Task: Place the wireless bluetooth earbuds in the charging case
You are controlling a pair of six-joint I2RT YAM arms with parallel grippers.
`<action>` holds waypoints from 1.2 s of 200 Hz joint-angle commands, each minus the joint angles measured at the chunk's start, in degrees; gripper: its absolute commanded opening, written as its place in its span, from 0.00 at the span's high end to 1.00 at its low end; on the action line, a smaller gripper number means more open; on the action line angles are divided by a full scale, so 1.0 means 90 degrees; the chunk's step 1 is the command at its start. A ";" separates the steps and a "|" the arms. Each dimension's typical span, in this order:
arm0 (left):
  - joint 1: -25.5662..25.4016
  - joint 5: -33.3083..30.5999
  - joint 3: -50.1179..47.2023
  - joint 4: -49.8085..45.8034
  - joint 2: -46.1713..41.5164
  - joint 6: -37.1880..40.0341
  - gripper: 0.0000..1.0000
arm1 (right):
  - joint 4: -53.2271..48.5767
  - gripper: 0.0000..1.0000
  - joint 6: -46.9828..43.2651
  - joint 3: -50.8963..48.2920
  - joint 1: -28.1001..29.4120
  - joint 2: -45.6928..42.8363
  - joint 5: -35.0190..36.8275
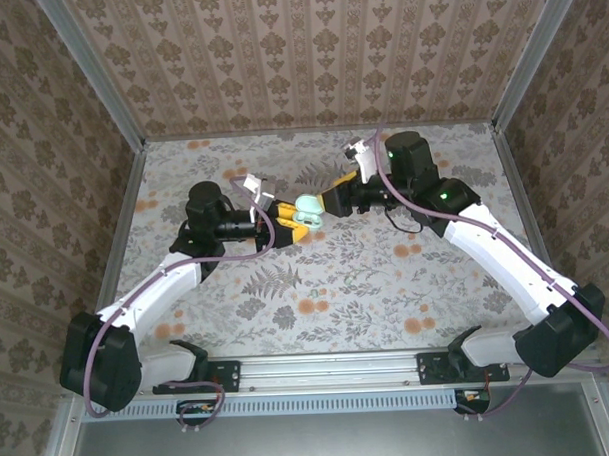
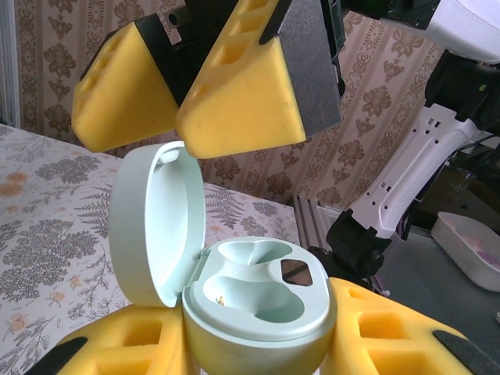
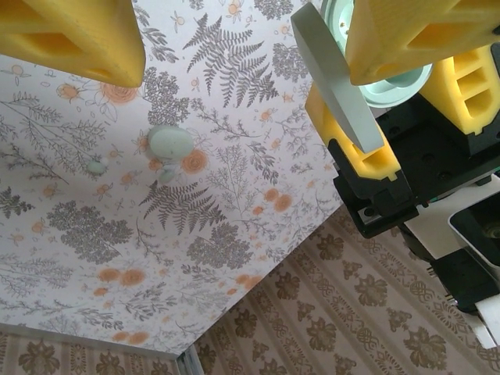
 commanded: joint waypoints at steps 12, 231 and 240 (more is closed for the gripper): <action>-0.0069 0.0347 0.0038 0.0506 -0.0219 0.0317 1.00 | -0.0103 0.32 0.0210 -0.0172 -0.0103 -0.0152 0.0249; 0.0445 -0.0400 -0.0216 0.0499 -0.0080 0.0053 1.00 | -0.0320 0.32 0.1265 -0.0761 0.0318 -0.1058 0.0495; 0.0512 -0.0455 -0.0278 0.0488 -0.0098 0.0043 1.00 | -0.0503 0.33 0.1389 -0.0829 0.0410 -0.1072 0.0730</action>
